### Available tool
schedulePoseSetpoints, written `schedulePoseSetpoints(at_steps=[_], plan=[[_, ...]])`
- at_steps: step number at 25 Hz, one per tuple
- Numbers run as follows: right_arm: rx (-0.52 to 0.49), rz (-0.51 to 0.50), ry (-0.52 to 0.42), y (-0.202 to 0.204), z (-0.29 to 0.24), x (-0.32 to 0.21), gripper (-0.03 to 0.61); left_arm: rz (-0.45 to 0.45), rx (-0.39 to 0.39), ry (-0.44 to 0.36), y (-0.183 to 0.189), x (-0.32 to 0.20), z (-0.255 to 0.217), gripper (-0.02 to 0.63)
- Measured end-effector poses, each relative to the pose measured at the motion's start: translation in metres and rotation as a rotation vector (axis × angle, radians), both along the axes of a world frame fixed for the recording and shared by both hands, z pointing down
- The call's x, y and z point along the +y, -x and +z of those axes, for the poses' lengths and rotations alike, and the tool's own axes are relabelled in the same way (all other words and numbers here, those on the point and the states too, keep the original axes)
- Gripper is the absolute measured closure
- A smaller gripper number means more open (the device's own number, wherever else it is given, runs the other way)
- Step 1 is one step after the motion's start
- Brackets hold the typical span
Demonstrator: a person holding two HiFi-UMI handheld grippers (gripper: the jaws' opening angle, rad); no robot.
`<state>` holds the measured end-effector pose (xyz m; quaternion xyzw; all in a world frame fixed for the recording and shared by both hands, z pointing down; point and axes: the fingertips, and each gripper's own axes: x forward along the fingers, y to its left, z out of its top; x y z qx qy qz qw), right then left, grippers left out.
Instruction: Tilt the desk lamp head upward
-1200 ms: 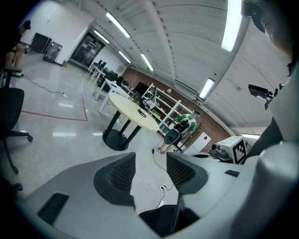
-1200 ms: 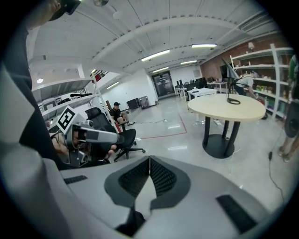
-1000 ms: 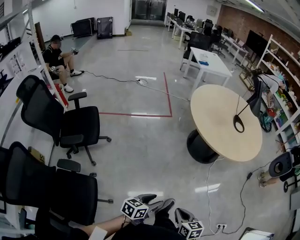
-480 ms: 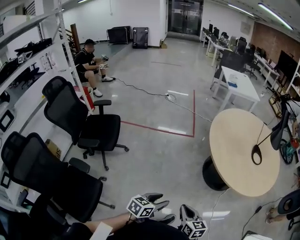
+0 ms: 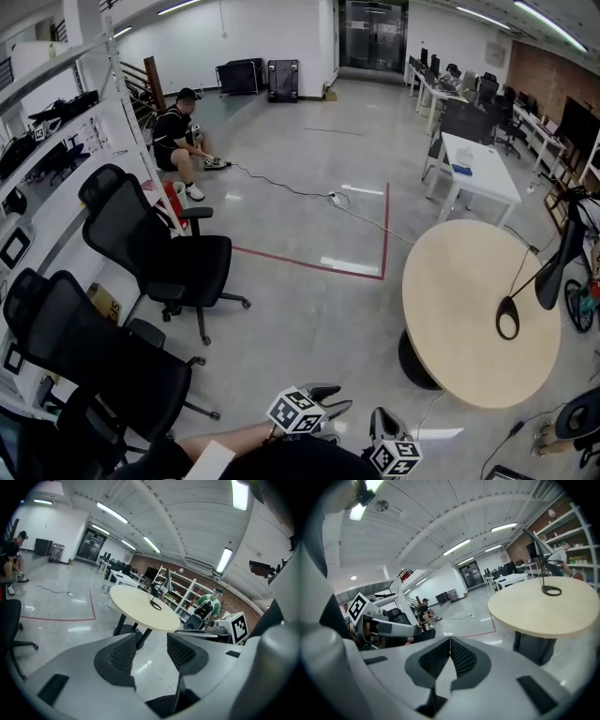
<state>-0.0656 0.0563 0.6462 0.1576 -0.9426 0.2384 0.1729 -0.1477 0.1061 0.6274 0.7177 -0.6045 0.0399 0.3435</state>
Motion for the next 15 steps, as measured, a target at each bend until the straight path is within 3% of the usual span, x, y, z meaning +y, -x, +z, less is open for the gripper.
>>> schedulePoseSetpoints(at_steps=[8,15], plan=[[0.006,0.096,0.014,-0.029,-0.005,-0.03,0.574,0.072,0.019,0.02,-0.02,-0.035,-0.005,0.399],[0.039,0.335,0.013,-0.058,0.002,-0.094,0.574,0.238,0.063,-0.009,-0.026,-0.102,0.003,0.399]])
